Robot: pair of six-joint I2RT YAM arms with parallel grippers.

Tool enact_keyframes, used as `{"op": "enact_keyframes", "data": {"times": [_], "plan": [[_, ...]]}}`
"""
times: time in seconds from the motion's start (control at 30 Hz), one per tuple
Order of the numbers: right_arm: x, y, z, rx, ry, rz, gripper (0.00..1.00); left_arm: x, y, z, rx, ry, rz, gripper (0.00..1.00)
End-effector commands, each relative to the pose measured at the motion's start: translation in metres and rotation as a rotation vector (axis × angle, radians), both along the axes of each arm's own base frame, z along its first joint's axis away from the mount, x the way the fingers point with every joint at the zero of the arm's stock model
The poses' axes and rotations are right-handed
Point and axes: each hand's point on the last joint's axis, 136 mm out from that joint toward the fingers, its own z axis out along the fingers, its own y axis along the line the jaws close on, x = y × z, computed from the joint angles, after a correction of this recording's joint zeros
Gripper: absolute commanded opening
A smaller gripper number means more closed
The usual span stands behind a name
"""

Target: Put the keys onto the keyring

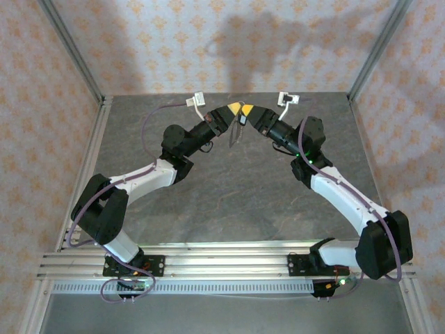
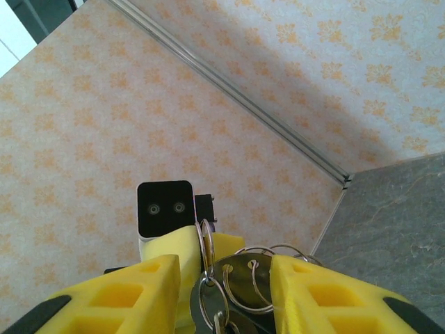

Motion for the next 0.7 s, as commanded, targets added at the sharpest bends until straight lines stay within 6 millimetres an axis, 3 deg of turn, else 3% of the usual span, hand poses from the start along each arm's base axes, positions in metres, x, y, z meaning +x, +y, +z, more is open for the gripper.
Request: {"op": "enact_keyframes", "data": {"times": [0.0, 0.5, 0.57, 0.67], "plan": [[-0.0058, 0.0014, 0.0272, 0.032, -0.086, 0.009, 0.38, -0.0043, 0.0029, 0.0257, -0.05, -0.05, 0.004, 0.0], [-0.0035, 0.0012, 0.0293, 0.029, -0.088, 0.0, 0.38, -0.0039, -0.0016, 0.0206, -0.042, -0.04, 0.0, 0.0], [-0.0036, 0.0012, 0.0285, 0.026, -0.088, -0.001, 0.37, -0.0042, -0.0021, 0.0214, -0.042, -0.042, -0.001, 0.0], [-0.0026, 0.0005, 0.0272, 0.021, -0.085, -0.008, 0.25, -0.0042, -0.0027, 0.0205, -0.038, -0.041, -0.001, 0.0]]}}
